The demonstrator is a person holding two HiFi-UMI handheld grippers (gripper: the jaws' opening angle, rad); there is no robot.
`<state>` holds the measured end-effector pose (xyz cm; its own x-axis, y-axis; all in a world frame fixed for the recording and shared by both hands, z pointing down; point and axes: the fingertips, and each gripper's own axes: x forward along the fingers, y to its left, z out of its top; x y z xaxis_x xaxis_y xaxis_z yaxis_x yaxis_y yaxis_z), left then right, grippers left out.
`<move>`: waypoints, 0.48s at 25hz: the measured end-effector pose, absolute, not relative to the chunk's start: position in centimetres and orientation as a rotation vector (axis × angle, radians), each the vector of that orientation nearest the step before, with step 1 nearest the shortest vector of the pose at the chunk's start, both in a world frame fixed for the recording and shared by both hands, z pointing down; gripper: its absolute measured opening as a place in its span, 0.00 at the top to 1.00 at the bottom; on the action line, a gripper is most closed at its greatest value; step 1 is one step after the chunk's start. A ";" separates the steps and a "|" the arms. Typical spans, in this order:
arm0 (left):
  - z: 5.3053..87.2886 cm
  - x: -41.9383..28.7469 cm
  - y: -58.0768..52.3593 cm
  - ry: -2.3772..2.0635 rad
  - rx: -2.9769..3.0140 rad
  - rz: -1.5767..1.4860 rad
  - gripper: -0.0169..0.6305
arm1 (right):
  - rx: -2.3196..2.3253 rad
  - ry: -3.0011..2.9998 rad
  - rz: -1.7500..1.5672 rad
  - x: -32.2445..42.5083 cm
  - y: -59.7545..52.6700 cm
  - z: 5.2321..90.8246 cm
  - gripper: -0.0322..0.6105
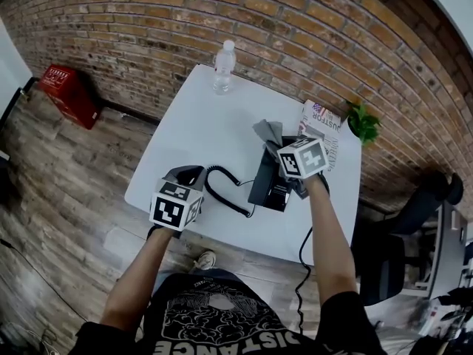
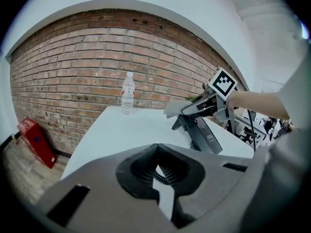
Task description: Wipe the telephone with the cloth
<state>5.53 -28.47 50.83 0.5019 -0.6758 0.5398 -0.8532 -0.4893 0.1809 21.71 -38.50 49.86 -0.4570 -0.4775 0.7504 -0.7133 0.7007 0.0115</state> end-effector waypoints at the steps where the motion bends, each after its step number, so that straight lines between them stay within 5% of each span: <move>1: 50.8 5.3 -28.4 -1.265 2.320 0.563 0.96 | 0.901 -2.144 0.397 21.4 -38.4 50.0 0.93; 12: 48.0 3.3 -27.3 -1.301 2.360 0.547 0.96 | 1.021 -2.258 0.403 19.0 -36.8 46.1 0.93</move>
